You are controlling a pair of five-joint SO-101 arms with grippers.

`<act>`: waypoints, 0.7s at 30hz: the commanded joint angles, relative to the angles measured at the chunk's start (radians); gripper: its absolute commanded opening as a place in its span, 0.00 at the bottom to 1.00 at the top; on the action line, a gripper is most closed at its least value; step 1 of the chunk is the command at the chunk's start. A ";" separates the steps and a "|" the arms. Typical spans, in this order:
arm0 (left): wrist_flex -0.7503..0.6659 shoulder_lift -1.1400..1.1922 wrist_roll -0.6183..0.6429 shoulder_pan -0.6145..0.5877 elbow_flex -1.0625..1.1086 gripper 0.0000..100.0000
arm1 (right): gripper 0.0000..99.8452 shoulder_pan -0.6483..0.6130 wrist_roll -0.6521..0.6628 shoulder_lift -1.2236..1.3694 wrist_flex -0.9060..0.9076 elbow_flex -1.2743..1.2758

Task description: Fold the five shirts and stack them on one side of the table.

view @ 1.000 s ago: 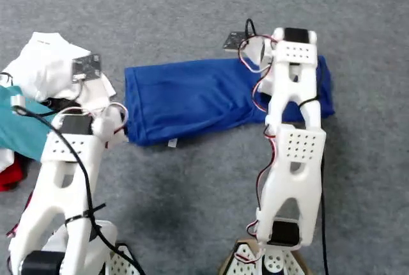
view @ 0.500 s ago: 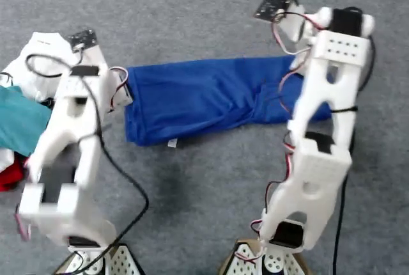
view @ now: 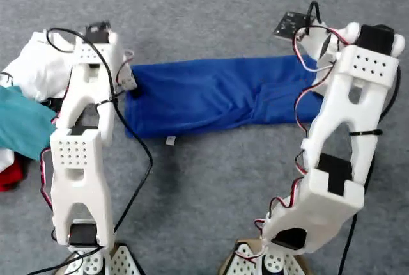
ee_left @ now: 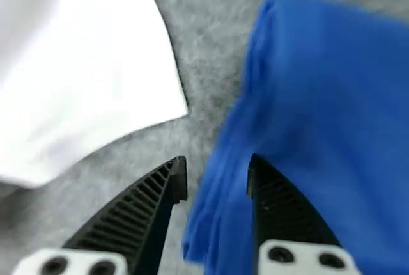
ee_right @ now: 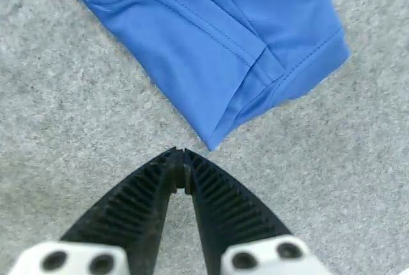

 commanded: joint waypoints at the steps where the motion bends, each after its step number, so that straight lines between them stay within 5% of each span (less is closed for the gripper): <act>1: 0.132 -0.012 -0.011 0.012 -0.247 0.17 | 0.00 0.012 0.014 -0.074 -0.061 0.065; 21: 0.138 0.311 -0.057 0.084 -0.253 0.17 | 0.00 0.007 0.015 -0.101 -0.097 0.116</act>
